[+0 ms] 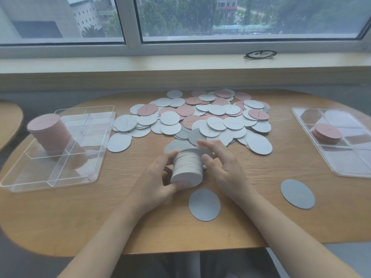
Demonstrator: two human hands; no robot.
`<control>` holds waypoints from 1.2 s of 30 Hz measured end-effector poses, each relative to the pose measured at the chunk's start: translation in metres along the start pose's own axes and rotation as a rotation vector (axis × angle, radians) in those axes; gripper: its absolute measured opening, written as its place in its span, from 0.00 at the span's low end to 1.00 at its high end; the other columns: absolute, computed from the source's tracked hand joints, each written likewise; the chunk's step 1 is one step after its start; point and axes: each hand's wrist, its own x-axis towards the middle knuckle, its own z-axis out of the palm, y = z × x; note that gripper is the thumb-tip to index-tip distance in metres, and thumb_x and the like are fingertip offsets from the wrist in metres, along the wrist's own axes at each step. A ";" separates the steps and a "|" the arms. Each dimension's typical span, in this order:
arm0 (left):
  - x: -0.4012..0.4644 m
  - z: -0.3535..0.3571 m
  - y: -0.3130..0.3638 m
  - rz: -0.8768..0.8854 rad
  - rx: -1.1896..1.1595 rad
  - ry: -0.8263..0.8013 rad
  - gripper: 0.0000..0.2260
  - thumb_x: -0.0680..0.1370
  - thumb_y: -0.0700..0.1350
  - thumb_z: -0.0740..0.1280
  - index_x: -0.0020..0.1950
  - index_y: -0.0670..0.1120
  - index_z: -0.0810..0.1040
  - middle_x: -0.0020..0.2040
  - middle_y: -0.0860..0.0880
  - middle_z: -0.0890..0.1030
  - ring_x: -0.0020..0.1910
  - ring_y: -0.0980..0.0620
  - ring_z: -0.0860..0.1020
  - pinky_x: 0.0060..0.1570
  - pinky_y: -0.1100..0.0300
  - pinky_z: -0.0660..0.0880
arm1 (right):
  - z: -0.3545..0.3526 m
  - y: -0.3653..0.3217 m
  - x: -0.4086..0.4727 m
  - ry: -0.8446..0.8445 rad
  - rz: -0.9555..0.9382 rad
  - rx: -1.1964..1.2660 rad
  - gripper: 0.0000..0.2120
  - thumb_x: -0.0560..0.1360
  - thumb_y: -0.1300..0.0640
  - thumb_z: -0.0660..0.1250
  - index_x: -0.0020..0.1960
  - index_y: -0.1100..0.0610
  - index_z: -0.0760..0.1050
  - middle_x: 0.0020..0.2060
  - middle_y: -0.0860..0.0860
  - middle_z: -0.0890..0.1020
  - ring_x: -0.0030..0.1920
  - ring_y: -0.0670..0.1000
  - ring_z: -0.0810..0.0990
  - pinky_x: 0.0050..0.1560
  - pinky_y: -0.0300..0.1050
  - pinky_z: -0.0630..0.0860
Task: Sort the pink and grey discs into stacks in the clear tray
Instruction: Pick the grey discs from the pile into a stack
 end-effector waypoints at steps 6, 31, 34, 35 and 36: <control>0.001 0.000 -0.001 0.046 0.048 -0.050 0.37 0.72 0.56 0.74 0.78 0.55 0.63 0.71 0.62 0.70 0.62 0.57 0.76 0.56 0.67 0.73 | -0.001 -0.001 -0.003 -0.085 -0.007 0.029 0.19 0.80 0.55 0.62 0.70 0.51 0.73 0.62 0.44 0.79 0.64 0.47 0.76 0.64 0.42 0.71; 0.001 0.004 -0.001 0.062 0.211 -0.095 0.37 0.75 0.68 0.61 0.80 0.64 0.49 0.68 0.78 0.58 0.63 0.71 0.68 0.61 0.62 0.68 | 0.007 -0.001 -0.002 -0.350 -0.127 -0.385 0.41 0.76 0.31 0.51 0.80 0.48 0.41 0.77 0.41 0.52 0.74 0.33 0.44 0.74 0.34 0.43; -0.001 0.003 -0.004 0.041 0.097 -0.064 0.35 0.73 0.65 0.67 0.77 0.64 0.56 0.64 0.70 0.68 0.52 0.58 0.77 0.52 0.59 0.75 | 0.005 0.000 -0.002 -0.343 -0.134 -0.331 0.40 0.75 0.29 0.50 0.81 0.47 0.44 0.77 0.38 0.53 0.76 0.35 0.47 0.75 0.34 0.46; -0.001 0.003 -0.005 0.032 0.062 -0.062 0.35 0.72 0.64 0.68 0.76 0.65 0.58 0.64 0.67 0.70 0.53 0.55 0.78 0.53 0.55 0.77 | 0.003 0.003 -0.001 -0.306 -0.118 -0.301 0.39 0.76 0.29 0.50 0.80 0.48 0.49 0.77 0.40 0.57 0.76 0.39 0.53 0.75 0.37 0.51; -0.001 0.002 -0.005 0.026 0.036 -0.063 0.34 0.72 0.63 0.70 0.75 0.65 0.59 0.64 0.63 0.72 0.53 0.52 0.79 0.54 0.52 0.78 | 0.001 0.006 0.000 -0.235 -0.113 -0.298 0.36 0.77 0.31 0.51 0.79 0.49 0.56 0.76 0.42 0.63 0.75 0.43 0.60 0.74 0.41 0.56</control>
